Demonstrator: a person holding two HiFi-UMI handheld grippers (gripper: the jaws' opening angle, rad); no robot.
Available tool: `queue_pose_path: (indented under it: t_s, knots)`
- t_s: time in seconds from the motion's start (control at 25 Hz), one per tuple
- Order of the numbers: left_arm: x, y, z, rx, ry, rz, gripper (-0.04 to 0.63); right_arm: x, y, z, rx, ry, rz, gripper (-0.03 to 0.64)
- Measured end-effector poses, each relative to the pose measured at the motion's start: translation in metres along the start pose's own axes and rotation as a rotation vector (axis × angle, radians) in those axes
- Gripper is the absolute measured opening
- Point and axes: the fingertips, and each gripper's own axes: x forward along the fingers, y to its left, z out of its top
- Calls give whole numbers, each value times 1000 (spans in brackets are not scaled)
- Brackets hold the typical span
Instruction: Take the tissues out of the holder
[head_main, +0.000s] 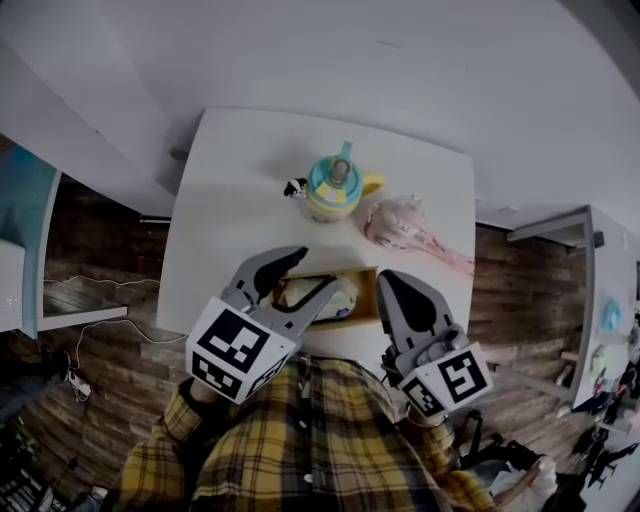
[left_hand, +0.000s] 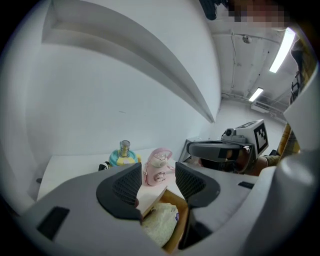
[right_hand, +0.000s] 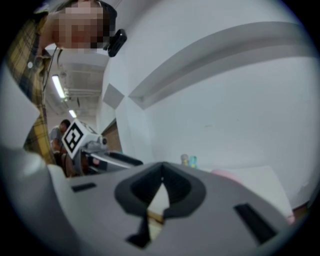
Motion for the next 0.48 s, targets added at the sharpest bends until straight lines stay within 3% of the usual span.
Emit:
queue_pose_path:
  t_s: [0.24,0.48]
  knots:
    - [6,0,-16,74,100,-13,199,-5,1,-5,24,-3,-19,12]
    - [17,-14,-53,131,242,-106,199,-14,-1,-13,63,-7,-42,12]
